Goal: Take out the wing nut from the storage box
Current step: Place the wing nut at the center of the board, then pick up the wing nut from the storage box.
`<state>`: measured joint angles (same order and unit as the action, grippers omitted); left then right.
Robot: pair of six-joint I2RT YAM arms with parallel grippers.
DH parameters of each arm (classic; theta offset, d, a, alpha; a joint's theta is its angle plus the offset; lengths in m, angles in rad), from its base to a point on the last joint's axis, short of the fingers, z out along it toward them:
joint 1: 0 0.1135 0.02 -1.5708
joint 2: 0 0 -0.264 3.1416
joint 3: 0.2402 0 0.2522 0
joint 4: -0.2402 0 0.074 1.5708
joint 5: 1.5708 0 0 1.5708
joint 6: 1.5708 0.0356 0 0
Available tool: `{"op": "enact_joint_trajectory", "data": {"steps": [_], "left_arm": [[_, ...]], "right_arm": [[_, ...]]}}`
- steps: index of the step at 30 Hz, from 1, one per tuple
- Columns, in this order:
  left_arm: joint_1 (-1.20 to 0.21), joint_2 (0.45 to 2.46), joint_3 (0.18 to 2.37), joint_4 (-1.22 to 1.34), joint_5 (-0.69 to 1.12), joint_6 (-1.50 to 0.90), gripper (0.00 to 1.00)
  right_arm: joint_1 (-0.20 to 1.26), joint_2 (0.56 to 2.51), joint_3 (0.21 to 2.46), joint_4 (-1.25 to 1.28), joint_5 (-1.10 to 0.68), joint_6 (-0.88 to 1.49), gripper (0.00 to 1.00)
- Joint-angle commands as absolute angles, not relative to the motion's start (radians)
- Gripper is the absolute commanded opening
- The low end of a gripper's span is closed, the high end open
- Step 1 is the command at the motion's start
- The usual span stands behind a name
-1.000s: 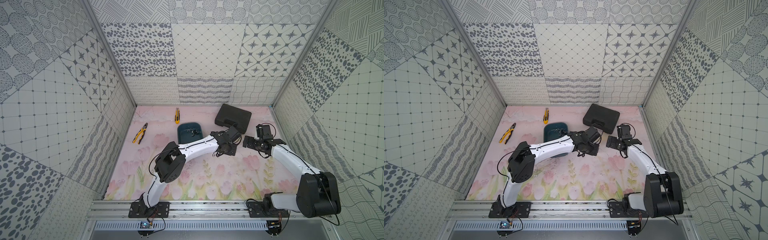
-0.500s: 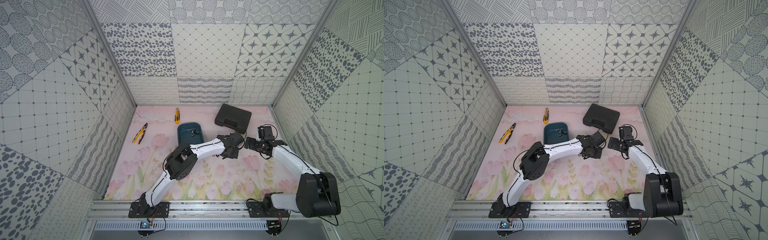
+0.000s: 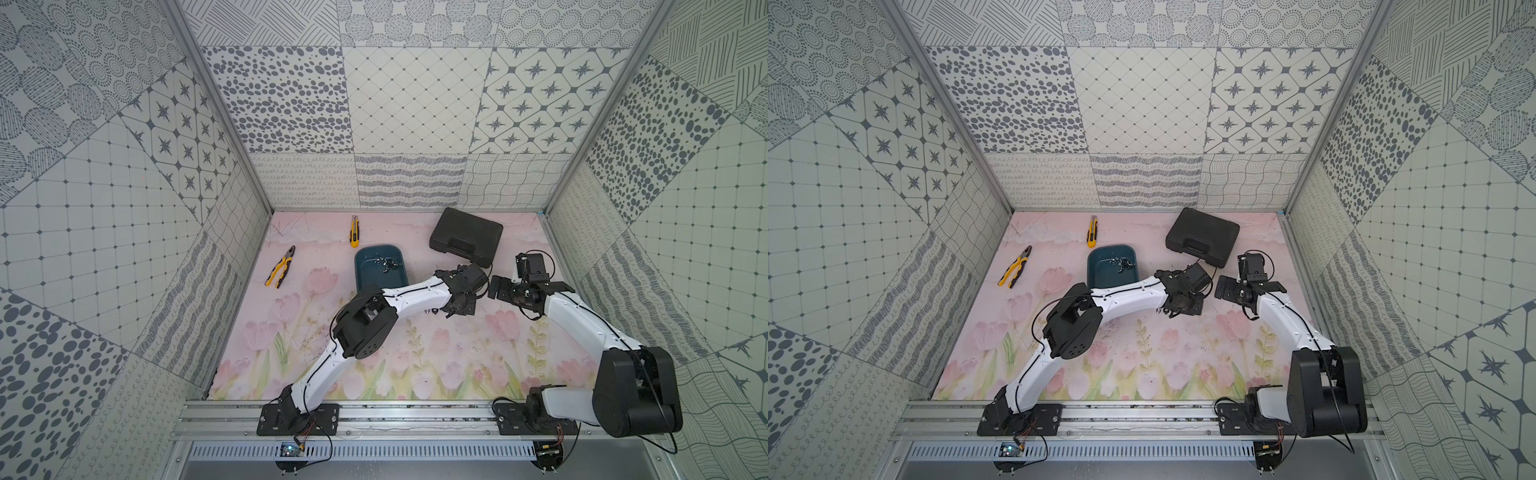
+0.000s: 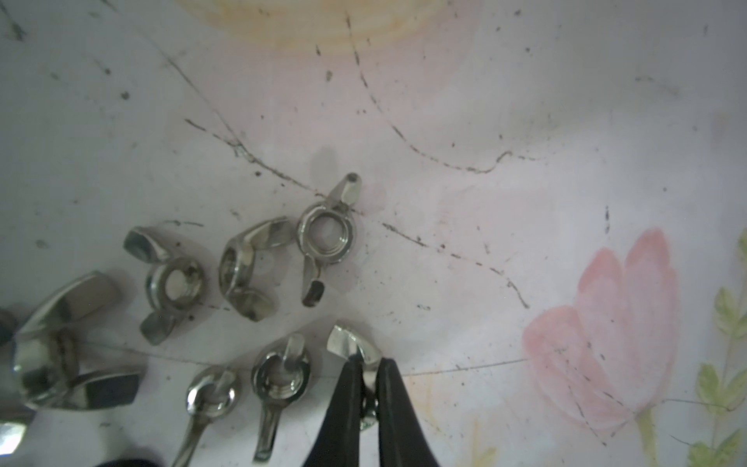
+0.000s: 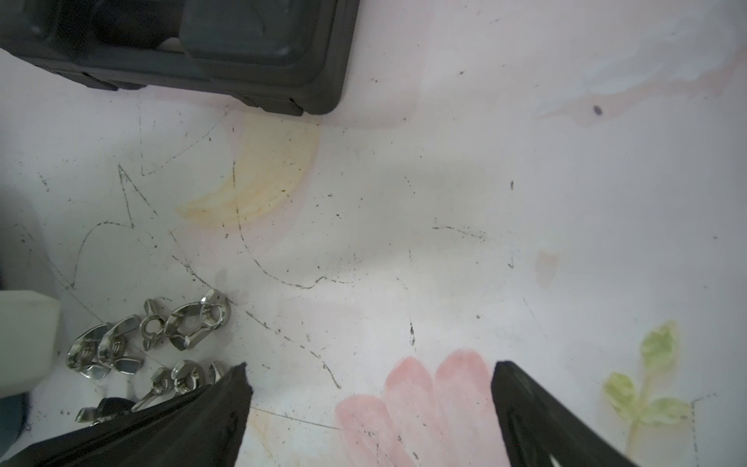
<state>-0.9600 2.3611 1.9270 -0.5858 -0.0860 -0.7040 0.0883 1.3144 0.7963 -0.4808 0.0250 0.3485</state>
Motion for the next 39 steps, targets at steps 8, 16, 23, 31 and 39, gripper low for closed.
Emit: {"op": "enact_joint_trajectory", "data": {"steps": [8, 16, 23, 31, 39], "left_arm": [[-0.947, 2.336, 1.927, -0.568, -0.073, -0.711, 0.19], [-0.944, 2.22, 1.886, -0.55, -0.087, -0.694, 0.25], [-0.841, 2.053, 1.793, -0.586, -0.161, -0.662, 0.27], [-0.571, 1.89, 1.583, -0.523, -0.173, -0.627, 0.27], [-0.411, 1.997, 1.68, -0.619, -0.112, -0.47, 0.26]], "right_arm": [[0.084, 1.281, 0.786, -0.451, 0.0, 0.342, 0.97], [0.09, 1.284, 0.786, -0.448, -0.003, 0.34, 0.97], [0.141, 1.301, 0.814, -0.456, 0.01, 0.328, 0.97], [0.257, 1.34, 0.85, -0.448, 0.055, 0.341, 0.97], [0.309, 1.389, 0.882, -0.425, 0.059, 0.354, 0.97]]}}
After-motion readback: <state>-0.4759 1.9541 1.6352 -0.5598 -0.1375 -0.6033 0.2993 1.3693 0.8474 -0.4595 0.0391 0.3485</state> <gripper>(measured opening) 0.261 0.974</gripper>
